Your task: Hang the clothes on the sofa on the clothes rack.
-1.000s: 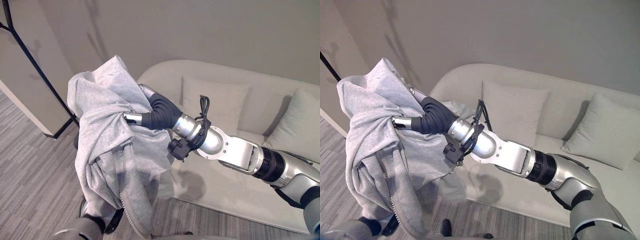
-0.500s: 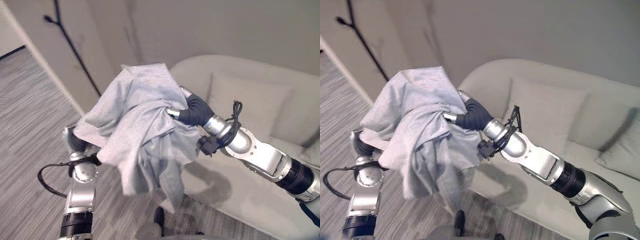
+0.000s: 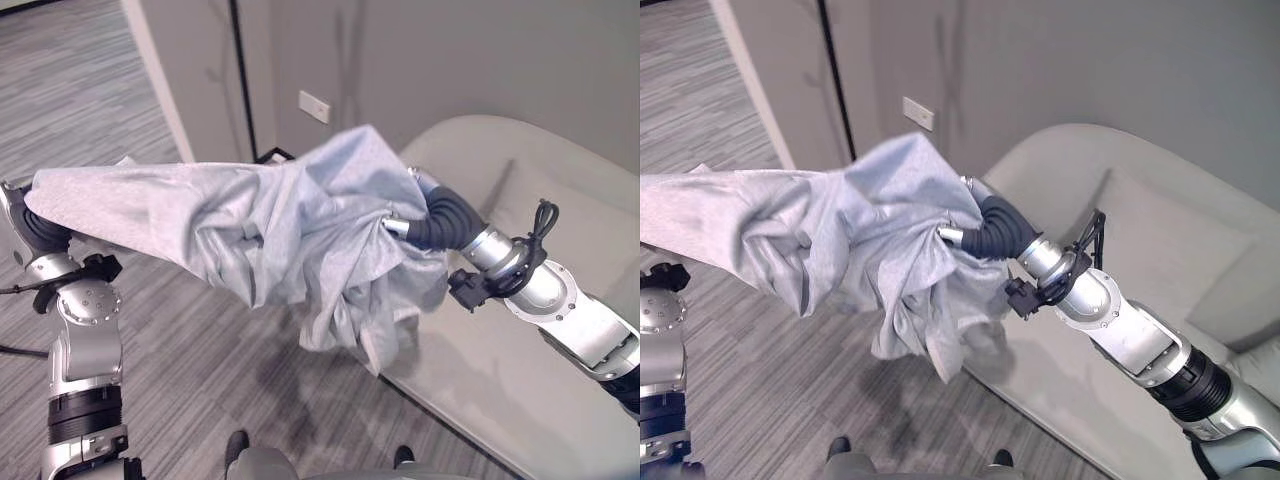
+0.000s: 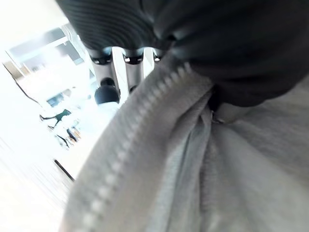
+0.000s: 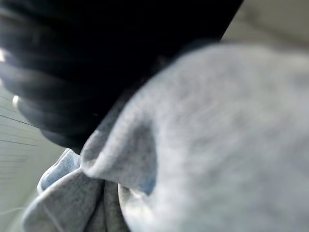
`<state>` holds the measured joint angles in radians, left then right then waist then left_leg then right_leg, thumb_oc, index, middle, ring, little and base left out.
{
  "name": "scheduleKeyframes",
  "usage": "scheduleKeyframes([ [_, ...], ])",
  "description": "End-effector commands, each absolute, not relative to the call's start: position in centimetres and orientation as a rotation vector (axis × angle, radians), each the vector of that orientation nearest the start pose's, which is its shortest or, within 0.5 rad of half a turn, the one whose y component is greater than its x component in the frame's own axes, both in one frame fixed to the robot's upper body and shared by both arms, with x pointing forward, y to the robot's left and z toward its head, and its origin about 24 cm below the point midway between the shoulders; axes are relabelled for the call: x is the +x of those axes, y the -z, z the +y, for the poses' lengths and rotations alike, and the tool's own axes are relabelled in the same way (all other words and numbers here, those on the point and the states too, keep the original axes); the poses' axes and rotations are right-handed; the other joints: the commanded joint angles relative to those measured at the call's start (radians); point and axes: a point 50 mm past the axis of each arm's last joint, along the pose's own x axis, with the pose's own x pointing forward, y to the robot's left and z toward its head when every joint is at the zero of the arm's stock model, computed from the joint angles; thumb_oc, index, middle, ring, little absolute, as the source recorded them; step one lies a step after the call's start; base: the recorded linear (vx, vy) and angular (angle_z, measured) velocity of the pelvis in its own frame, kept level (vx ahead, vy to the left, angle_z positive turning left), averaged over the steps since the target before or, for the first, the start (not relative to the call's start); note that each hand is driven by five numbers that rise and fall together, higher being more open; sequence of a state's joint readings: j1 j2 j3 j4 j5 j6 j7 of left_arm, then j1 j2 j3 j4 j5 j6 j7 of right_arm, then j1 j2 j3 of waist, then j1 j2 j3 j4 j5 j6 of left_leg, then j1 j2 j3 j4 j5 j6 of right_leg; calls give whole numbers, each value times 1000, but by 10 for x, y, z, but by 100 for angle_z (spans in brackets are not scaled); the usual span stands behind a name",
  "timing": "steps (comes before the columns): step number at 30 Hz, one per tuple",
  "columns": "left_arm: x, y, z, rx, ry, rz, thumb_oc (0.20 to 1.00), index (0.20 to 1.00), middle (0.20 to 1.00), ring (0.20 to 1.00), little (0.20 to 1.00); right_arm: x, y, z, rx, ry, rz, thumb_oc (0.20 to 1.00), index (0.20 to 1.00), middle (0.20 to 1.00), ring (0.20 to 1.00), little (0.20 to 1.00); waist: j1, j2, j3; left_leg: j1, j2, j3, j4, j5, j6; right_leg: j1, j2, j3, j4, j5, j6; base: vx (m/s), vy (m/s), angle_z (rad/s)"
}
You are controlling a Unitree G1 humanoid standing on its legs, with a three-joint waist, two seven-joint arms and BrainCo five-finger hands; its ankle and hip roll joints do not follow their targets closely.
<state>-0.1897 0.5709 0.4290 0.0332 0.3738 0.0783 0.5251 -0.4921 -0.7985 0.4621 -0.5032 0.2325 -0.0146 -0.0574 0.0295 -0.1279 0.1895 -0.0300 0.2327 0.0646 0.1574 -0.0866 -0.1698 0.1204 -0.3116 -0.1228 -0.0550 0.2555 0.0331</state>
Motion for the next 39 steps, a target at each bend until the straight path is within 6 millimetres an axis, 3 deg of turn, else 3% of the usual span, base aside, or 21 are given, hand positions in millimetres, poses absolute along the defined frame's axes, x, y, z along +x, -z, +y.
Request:
scheduleKeyframes([
  [1,242,-215,329,920,-953,-577,200,200,200,200,200,242,-239,-116,-639,-527,-829,200,200,200,200,200,-29,97,-26,205,88,82,-140,175,12,-86,-166,-65,-32,-100,51,-183,650,1],
  [3,250,-221,320,959,-916,-614,200,200,200,200,200,242,-240,-108,-600,-533,-846,200,200,200,200,200,-35,120,23,215,56,101,-128,175,15,-108,-186,-97,-31,-95,50,-227,675,-5],
  [4,260,-227,308,958,-877,-660,200,200,200,200,200,237,-235,-118,-564,-470,-839,200,200,200,200,200,-70,119,52,236,4,63,-158,156,44,-99,-109,-11,-11,-107,32,-239,742,-15],
  [5,262,-228,307,957,-871,-663,200,200,200,200,200,236,-234,-120,-565,-464,-836,200,200,200,200,200,-64,118,54,241,4,63,-162,156,44,-96,-109,-12,-10,-109,32,-120,454,-10],
  [7,276,-221,289,920,-780,-667,200,200,200,200,200,236,-227,-135,-603,-402,-811,200,200,200,200,200,-82,94,38,226,-85,42,-205,149,71,-41,27,49,47,-152,13,-146,462,84],
  [9,280,-214,285,911,-754,-644,200,200,200,200,200,234,-226,-138,-615,-394,-805,200,200,200,200,200,-86,84,26,218,-114,46,-232,152,76,-23,79,50,68,-167,9,-114,369,64],
  [11,285,-198,276,885,-689,-595,200,200,200,200,200,228,-219,-149,-654,-377,-777,200,200,200,200,200,-102,59,-10,182,-191,27,-245,119,100,1,197,86,95,-181,-4,-45,403,73],
  [12,289,-188,268,862,-647,-560,200,200,200,200,200,226,-214,-156,-671,-364,-747,200,200,200,200,200,-131,54,-23,173,-233,5,-245,93,119,-38,275,119,110,-191,-15,23,310,60],
  [13,289,-187,267,861,-645,-560,200,200,200,200,200,225,-214,-156,-673,-363,-746,200,200,200,200,200,-132,57,-25,171,-232,2,-245,92,118,-42,275,116,115,-195,-15,118,381,103],
  [14,292,-181,260,836,-610,-539,200,200,200,200,200,224,-211,-162,-699,-347,-727,200,200,200,200,200,-176,68,-10,187,-256,-30,-245,82,141,-121,356,157,144,-194,-27,81,190,75],
  [18,299,-176,244,813,-540,-532,200,200,200,200,200,222,-212,-169,-707,-312,-727,200,200,200,200,200,-225,62,19,214,-280,-65,-245,91,162,-185,416,181,170,-185,-40,65,147,77],
  [21,300,-176,236,808,-498,-540,200,200,200,200,200,222,-213,-171,-716,-297,-734,200,200,200,200,200,-217,46,14,226,-284,-73,-245,89,175,-166,410,192,146,-177,-43,49,0,50],
  [23,297,-180,234,796,-496,-557,200,200,200,200,200,225,-213,-172,-723,-289,-739,200,200,200,200,200,-203,57,3,247,-258,-92,-237,139,179,-174,411,201,137,-174,-38,70,-54,9],
  [25,297,-185,229,790,-482,-584,200,200,200,200,200,223,-219,-171,-725,-276,-774,200,200,200,200,200,-200,38,-6,200,-238,-57,-93,149,162,-152,373,191,111,-170,-38,83,-79,11],
  [26,299,-184,224,791,-453,-588,200,200,200,200,200,228,-221,-174,-719,-241,-777,200,200,200,200,200,-180,-8,2,94,-227,-55,155,128,160,-111,307,189,83,-143,-42,77,-95,32],
  [28,300,-184,224,802,-447,-586,200,200,200,200,200,231,-222,-174,-726,-231,-780,200,200,200,200,200,-167,-21,13,41,-226,-59,250,111,162,-89,290,190,74,-140,-43,138,-87,34],
  [29,302,-185,227,821,-448,-580,200,200,200,200,200,234,-221,-175,-778,-197,-781,200,200,200,200,200,-144,-28,26,-46,-173,-38,283,81,177,-33,273,191,50,-153,-40,172,-69,19],
  [30,302,-185,227,822,-447,-582,200,200,200,200,200,234,-221,-175,-779,-195,-782,200,200,200,200,200,-140,-30,28,-49,-174,-35,285,85,179,-33,272,194,46,-147,-39,231,1,9],
  [33,299,-183,231,825,-463,-571,200,200,200,200,200,234,-220,-185,-878,-128,-773,200,200,200,200,200,-116,-5,-4,-62,-138,-58,62,72,181,25,266,230,24,-165,-30,379,153,-12],
  [34,301,-181,233,838,-470,-560,200,200,200,200,200,239,-222,-186,-922,-85,-780,200,200,200,200,200,-89,16,-16,-98,-127,-123,-111,125,171,56,263,282,27,-179,-30,419,216,-20],
  [39,306,-186,233,870,-469,-583,200,200,200,200,200,250,-230,-183,-972,-22,-824,200,200,200,200,200,-46,19,-12,-166,-110,-177,-238,134,146,104,229,332,25,-197,-31,275,198,-60],
])
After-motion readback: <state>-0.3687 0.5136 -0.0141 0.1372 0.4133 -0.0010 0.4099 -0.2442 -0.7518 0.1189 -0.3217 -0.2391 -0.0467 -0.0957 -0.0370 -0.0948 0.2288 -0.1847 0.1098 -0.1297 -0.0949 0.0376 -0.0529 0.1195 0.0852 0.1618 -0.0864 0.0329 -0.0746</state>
